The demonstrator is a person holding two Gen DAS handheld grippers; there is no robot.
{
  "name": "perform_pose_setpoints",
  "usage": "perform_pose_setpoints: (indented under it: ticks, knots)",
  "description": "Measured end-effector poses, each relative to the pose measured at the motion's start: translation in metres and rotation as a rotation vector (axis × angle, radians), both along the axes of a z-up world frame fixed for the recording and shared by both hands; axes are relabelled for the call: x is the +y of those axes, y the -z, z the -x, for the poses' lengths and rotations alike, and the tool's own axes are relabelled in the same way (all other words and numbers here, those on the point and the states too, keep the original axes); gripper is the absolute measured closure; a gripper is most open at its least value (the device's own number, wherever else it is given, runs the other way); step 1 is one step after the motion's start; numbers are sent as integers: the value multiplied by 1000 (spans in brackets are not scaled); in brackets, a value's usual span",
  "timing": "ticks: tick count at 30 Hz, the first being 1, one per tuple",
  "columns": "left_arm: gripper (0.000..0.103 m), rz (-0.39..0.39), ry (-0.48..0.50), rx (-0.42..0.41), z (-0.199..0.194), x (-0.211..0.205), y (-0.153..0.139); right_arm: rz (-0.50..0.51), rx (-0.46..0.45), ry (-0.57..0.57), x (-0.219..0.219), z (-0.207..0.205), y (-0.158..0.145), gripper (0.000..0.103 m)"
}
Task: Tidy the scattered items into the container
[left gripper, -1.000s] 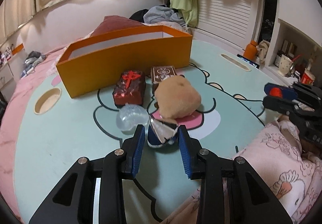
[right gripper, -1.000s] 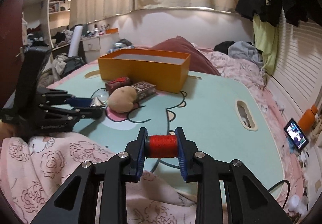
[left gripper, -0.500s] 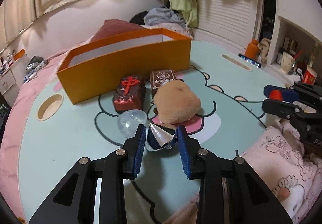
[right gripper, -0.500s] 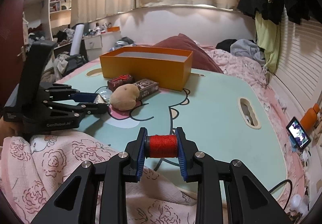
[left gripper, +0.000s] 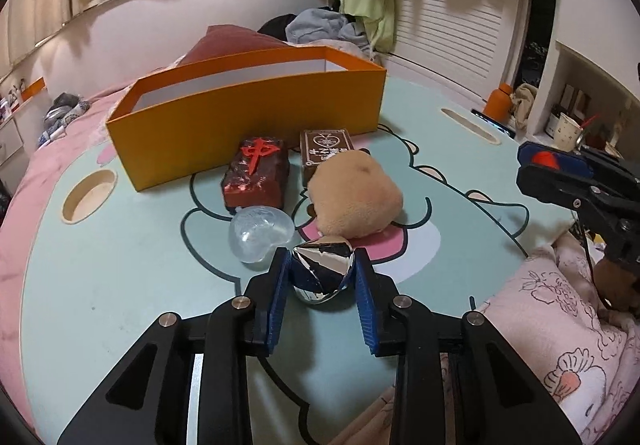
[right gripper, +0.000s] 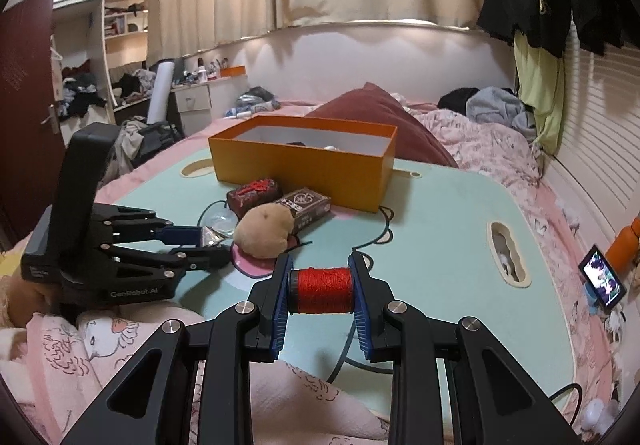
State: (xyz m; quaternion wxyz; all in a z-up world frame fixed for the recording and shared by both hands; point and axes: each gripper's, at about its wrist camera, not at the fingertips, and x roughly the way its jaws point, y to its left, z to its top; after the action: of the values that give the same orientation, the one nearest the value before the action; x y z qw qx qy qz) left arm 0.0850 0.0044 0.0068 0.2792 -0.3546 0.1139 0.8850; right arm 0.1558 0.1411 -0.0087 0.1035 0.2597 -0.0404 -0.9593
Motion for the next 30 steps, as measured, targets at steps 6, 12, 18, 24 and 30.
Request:
perform_pose_setpoints:
  ticks: [6,12,18,24,30]
  knots:
    - [71,-85,-34,45,-10,-16,-25,5,-1,3,2,4,-2,76]
    - [70,-160,-167,85,-6,-28,-51,57,16,-34,-17,36,-32,76]
    - [70,-229,-275,78,-1,-45,-41,57,-100,-10,-47,66,-15,76]
    - [70,-224,-244,111,-11,-38,-36,75,-122,47,-37,58,-4,76]
    - [70,-184,-230,115,-13,-33,-31,40,-119,38,-44,56,-5,76]
